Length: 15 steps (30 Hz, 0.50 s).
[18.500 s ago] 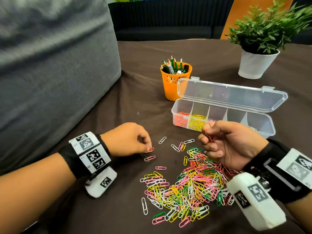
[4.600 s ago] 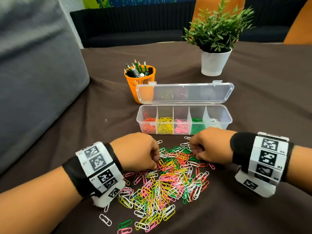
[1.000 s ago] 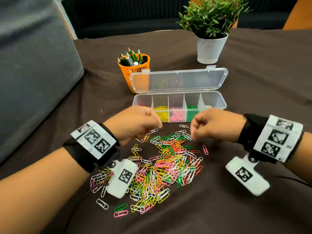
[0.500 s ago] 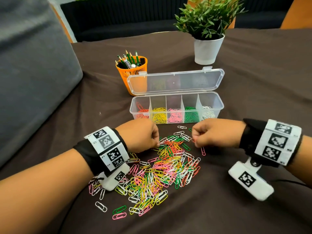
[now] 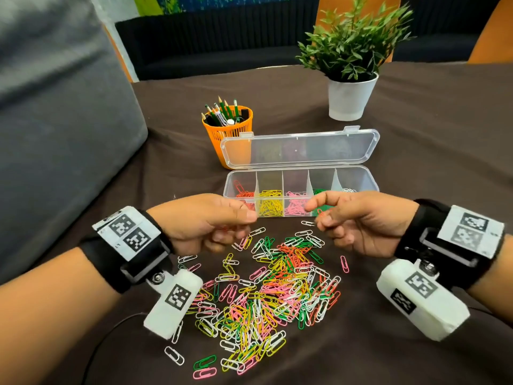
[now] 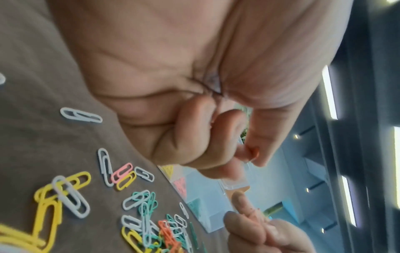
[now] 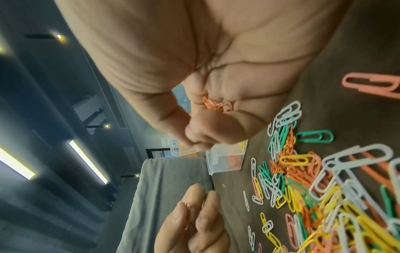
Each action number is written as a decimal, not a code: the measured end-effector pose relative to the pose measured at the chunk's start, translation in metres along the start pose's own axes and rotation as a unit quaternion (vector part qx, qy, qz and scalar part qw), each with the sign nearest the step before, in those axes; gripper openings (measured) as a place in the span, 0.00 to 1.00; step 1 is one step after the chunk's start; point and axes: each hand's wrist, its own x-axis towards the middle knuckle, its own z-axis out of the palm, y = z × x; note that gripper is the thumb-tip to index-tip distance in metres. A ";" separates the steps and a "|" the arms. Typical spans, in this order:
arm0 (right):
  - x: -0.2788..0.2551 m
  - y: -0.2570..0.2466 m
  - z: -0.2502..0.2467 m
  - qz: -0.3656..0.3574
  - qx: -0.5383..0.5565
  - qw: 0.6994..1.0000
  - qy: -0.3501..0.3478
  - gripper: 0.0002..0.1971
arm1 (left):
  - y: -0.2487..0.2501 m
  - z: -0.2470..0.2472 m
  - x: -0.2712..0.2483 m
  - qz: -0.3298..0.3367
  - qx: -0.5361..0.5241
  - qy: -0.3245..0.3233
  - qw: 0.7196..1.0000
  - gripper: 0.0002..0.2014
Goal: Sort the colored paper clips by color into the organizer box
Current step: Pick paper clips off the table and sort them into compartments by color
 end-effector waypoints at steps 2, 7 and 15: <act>0.009 -0.001 0.009 0.018 0.008 1.000 0.017 0.11 | 0.000 -0.005 -0.002 -0.010 -0.079 0.008 0.997 0.05; 0.041 -0.013 0.038 0.035 0.001 0.998 0.057 0.06 | 0.009 -0.017 0.008 -0.031 -0.232 0.129 0.964 0.07; 0.103 -0.047 0.094 -0.075 -0.109 0.979 0.153 0.29 | 0.033 -0.027 0.030 0.030 -0.358 0.206 0.910 0.33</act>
